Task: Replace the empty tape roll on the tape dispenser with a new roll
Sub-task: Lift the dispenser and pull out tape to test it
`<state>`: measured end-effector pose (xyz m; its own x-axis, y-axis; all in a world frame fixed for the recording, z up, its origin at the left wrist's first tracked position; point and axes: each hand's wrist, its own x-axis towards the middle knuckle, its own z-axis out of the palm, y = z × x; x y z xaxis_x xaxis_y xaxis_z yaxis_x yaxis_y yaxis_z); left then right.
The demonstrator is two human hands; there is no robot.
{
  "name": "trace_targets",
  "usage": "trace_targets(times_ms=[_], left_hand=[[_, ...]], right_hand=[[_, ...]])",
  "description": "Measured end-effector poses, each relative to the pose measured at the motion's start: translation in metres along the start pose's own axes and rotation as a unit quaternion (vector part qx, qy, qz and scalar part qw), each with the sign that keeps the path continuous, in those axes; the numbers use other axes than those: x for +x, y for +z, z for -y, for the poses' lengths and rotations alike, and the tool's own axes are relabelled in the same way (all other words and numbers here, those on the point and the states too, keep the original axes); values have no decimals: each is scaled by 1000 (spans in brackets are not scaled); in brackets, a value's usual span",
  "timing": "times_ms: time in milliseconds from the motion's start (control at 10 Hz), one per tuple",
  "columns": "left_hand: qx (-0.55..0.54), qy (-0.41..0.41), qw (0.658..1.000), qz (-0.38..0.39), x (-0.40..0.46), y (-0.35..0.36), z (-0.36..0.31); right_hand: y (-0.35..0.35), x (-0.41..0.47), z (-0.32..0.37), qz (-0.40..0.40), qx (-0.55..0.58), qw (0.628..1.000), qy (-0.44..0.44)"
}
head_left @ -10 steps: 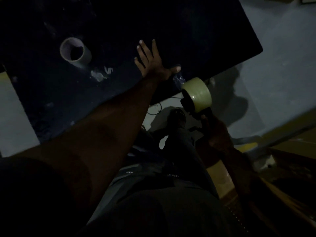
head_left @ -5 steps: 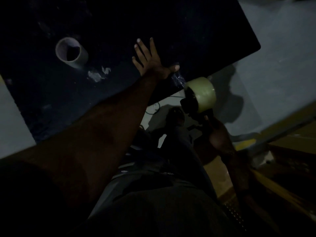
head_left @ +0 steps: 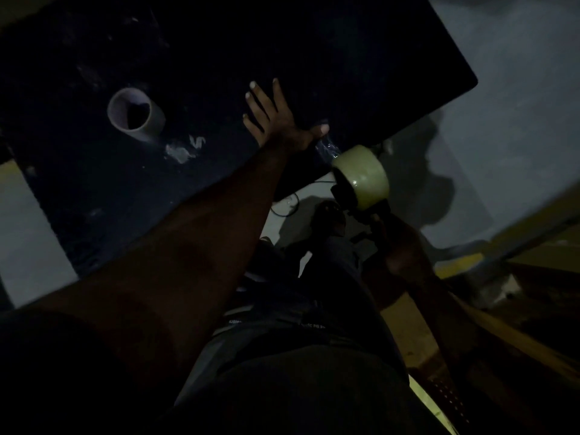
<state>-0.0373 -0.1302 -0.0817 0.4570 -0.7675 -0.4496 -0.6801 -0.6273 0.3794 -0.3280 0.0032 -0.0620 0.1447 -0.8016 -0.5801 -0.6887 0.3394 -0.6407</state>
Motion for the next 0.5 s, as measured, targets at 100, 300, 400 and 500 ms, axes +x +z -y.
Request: trace_targets(times_ms=[100,300,400,500], left_hand=[[12,-8,1000,-5,0,1,-4],[25,-15,1000,6,-2,2,-3],[20,-8,1000,-1,0,1,-5],[3,-12,1000,-7,1,1,-1]], right_hand=[[11,-10,-7,49,-130,990,37],[17,-29,-77,-59,-95,992,50],[-7,-23,-32,-58,-33,991,118],[-16,-15,-20,-69,16,992,105]])
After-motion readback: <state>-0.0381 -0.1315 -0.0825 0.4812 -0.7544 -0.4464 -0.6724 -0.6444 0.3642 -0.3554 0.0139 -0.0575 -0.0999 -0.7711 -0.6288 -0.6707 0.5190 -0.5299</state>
